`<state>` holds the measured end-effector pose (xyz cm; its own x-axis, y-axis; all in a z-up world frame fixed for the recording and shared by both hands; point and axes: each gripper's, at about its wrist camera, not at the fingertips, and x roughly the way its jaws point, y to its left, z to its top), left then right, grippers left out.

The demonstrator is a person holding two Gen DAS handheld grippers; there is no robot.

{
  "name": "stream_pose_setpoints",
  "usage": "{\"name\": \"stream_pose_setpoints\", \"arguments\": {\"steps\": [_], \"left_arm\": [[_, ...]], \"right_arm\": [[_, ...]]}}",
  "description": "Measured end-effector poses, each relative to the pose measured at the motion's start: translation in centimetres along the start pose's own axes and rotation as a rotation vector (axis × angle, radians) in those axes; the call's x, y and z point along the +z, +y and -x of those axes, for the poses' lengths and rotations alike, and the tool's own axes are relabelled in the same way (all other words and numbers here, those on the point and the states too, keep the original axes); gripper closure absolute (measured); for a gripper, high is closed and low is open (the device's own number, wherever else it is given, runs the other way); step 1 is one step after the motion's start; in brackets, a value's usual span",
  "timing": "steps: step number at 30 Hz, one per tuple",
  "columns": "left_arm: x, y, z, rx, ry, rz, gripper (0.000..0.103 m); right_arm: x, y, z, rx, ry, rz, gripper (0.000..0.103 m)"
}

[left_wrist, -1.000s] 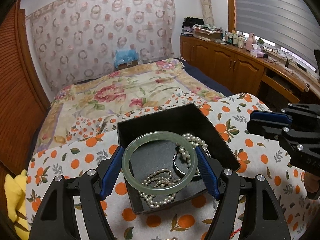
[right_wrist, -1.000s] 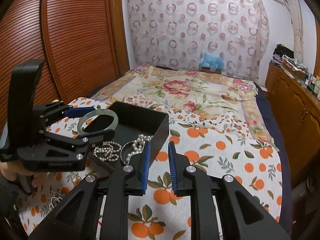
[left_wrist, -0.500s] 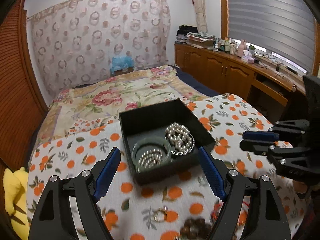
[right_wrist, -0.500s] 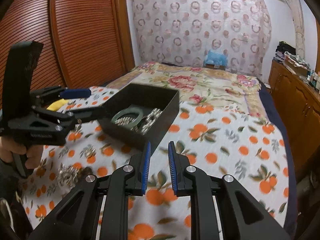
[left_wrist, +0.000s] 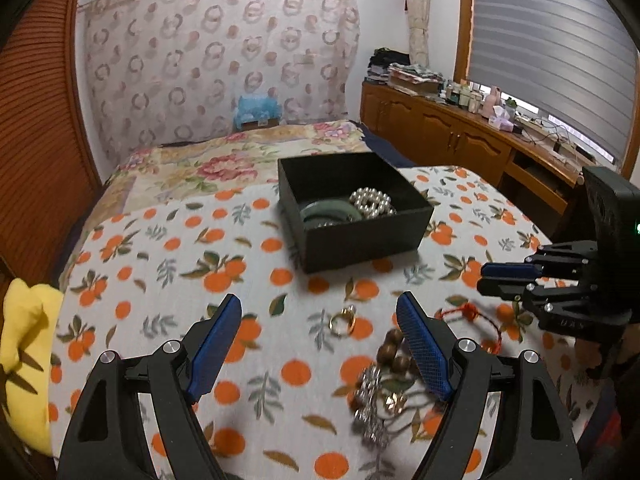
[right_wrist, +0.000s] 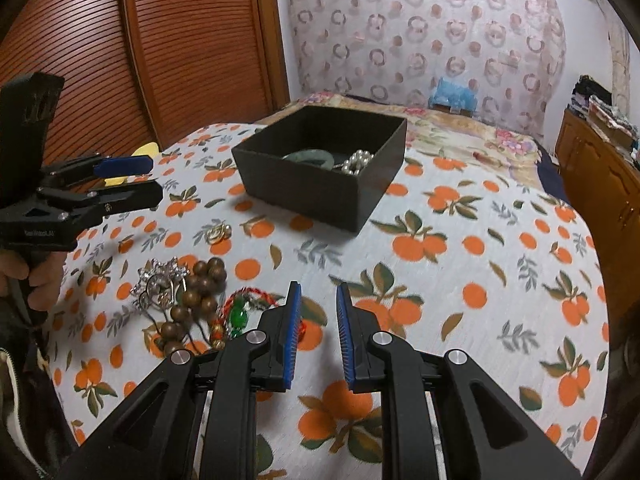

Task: Organize jewelry
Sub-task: 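Move both tools back toward the remaining bead bracelets on the bed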

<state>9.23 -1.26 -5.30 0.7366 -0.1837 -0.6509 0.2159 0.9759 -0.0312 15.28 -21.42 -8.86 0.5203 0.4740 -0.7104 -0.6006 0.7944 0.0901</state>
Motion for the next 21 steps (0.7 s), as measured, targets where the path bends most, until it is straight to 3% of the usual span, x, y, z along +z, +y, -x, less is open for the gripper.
{"name": "stream_pose_setpoints", "arguments": {"steps": [4, 20, 21], "left_arm": [[-1.3, 0.1, 0.2, -0.012, 0.016, 0.017, 0.026], [-5.5, -0.1, 0.2, -0.067, 0.101, 0.047, 0.027], [-5.6, -0.2, 0.1, -0.079, 0.106, 0.051, 0.032]], "right_arm": [[-0.4, 0.1, -0.1, 0.007, 0.013, -0.003, 0.072], [-1.2, 1.2, -1.8, -0.045, 0.079, 0.048, 0.073], [-1.2, 1.2, -1.9, -0.046, 0.079, 0.049, 0.073]]}}
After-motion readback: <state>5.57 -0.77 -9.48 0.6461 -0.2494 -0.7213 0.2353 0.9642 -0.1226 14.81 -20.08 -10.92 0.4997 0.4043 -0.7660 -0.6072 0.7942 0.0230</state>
